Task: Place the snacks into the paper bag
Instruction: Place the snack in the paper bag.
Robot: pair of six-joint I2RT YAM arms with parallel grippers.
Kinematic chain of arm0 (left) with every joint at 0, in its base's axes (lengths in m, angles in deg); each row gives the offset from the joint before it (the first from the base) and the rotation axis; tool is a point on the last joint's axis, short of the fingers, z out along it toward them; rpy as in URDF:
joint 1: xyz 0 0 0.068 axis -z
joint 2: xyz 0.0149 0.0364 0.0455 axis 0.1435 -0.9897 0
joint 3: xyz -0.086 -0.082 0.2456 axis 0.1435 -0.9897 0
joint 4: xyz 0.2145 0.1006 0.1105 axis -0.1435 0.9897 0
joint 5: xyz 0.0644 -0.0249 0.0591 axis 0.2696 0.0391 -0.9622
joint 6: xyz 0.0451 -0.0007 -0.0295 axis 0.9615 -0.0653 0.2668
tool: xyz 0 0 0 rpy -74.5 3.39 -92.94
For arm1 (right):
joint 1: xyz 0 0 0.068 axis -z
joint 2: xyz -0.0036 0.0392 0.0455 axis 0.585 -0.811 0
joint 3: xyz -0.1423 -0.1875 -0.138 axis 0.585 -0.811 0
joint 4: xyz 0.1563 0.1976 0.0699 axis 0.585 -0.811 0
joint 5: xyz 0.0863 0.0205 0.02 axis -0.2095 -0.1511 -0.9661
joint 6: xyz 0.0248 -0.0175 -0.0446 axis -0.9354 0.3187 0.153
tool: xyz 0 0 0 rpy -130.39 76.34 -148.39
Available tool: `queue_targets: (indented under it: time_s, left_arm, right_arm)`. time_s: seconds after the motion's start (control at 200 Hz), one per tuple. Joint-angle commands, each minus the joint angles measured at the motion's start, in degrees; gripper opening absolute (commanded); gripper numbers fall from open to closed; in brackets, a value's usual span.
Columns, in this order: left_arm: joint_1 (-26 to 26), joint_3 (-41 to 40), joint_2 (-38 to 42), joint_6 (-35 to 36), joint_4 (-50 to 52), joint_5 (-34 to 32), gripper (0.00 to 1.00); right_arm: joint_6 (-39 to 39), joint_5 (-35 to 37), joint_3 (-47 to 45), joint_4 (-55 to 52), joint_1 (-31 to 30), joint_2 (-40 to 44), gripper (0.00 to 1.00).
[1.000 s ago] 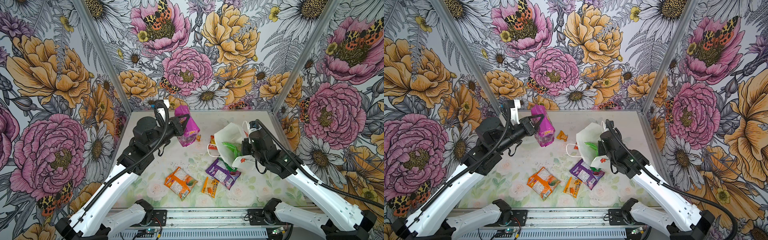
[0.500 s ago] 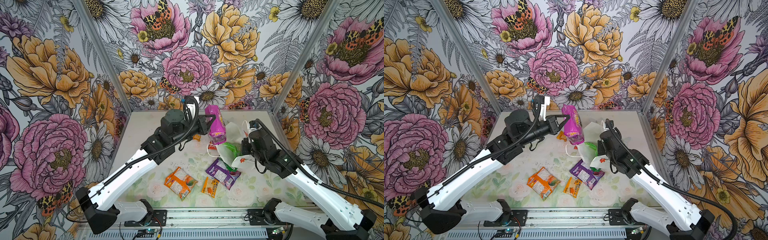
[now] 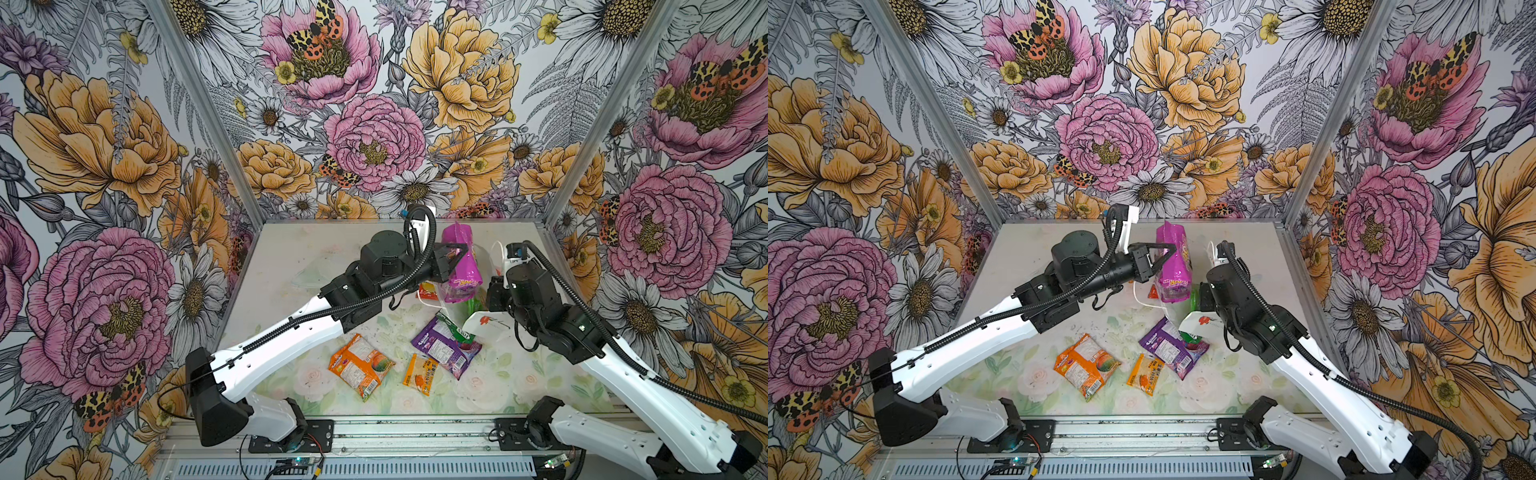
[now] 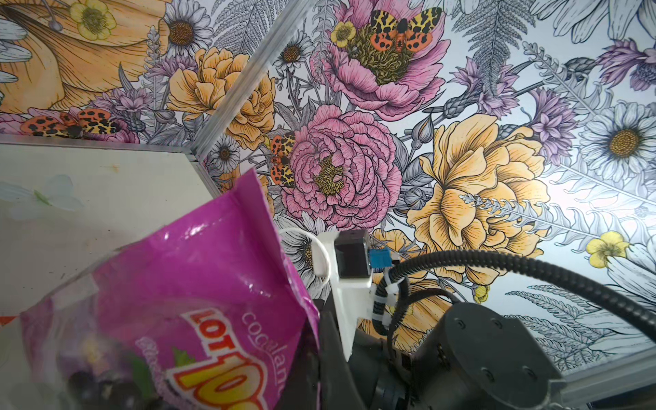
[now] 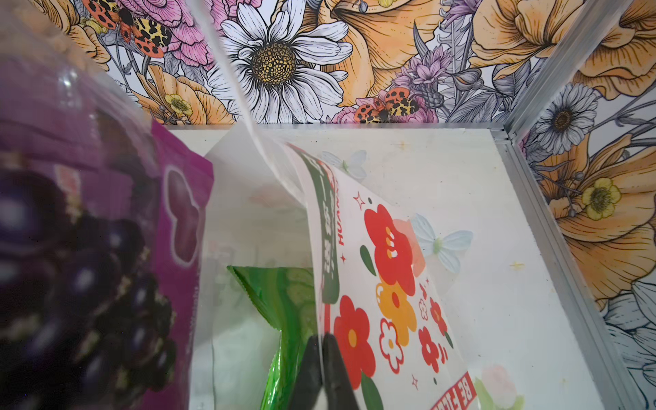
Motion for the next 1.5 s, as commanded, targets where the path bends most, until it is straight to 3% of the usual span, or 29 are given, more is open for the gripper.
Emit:
queue_targets:
  time_s: [0.0,0.31,0.625,1.196,1.491]
  left_arm:
    - [1.33,0.56,0.74,-1.28,-10.06,-1.29,0.0]
    - [1.77,-0.61,-2.92,-4.1,-14.72,2.21,0.0]
    - [1.97,1.01,-6.81,-4.45,-17.6,4.54,0.0]
    - [0.8,11.32,-21.69,-10.67,-22.68,12.64,0.0]
    - [-0.72,13.7,-22.76,-8.46,-23.7,9.92,0.0]
  right_arm:
    - [-1.53,0.62,-0.08,2.68,-0.32,1.13,0.0]
    - [-4.49,-5.49,-0.94,2.92,3.26,3.13,0.0]
    - [-6.27,-16.42,-1.5,2.55,13.65,4.94,0.0]
    - [-8.54,-27.02,-5.06,2.24,27.48,7.81,0.0]
    - [-9.53,-35.77,-6.18,2.33,37.82,9.09,0.0]
